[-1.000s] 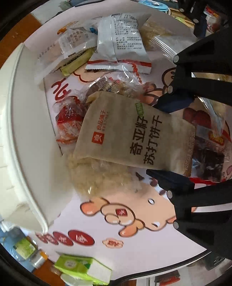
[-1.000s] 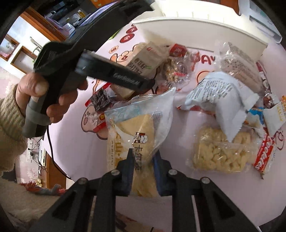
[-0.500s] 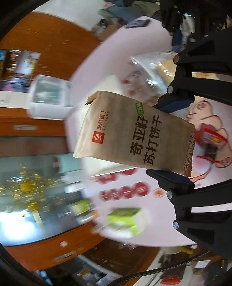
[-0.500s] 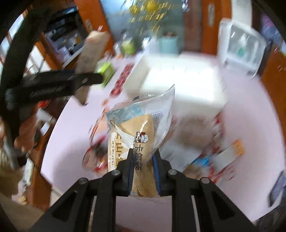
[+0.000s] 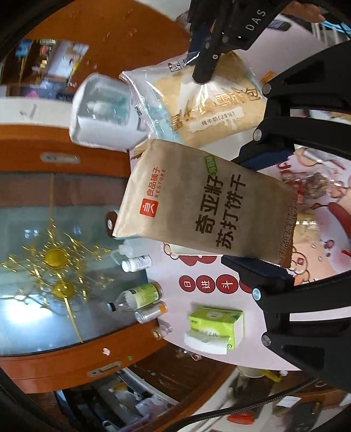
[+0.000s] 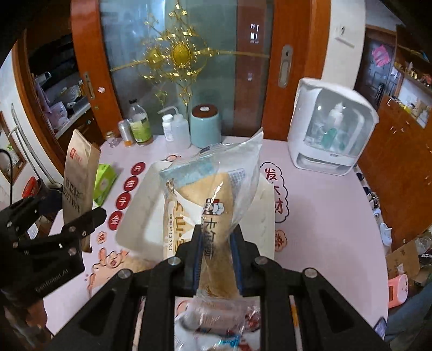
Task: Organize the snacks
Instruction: 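Carry both bags into the white tray and open both tools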
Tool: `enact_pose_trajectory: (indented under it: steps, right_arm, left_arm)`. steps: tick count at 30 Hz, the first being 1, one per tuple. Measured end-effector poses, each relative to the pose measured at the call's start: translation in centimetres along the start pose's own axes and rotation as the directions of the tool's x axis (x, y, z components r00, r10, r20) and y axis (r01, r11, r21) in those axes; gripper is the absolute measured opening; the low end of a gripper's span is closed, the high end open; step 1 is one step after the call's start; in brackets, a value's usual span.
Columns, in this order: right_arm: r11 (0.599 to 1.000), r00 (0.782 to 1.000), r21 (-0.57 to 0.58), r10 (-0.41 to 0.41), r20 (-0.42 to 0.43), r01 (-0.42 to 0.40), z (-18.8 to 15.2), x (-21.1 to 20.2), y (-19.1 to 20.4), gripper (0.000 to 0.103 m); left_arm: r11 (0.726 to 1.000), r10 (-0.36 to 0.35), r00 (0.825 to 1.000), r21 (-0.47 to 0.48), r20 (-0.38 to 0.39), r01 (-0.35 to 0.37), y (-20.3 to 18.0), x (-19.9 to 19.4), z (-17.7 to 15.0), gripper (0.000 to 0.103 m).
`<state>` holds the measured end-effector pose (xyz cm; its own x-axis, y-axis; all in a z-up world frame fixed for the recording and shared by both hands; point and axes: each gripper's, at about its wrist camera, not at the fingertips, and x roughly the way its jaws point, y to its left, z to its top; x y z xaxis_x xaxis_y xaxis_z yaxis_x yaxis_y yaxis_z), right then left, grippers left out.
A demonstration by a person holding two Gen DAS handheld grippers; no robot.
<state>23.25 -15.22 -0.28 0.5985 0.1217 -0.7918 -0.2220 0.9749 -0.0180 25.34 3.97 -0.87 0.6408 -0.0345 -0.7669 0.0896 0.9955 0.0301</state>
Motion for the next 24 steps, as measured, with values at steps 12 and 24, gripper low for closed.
enact_pose_trajectory:
  steps: [12,24]
  right_arm:
    - [0.999,0.993,0.018,0.034,-0.115,-0.032,1.3,10.6,-2.8,0.046]
    - [0.998,0.980,0.003,0.065,-0.189,-0.066,-0.6,10.0,-2.5,0.048]
  left_arm:
    - [0.994,0.100,0.982,-0.020,-0.157,-0.105,-2.4,11.6,2.3,0.094]
    - [0.997,0.058,0.969,-0.026,-0.240,-0.066,-2.5,9.7,-1.5,0.094]
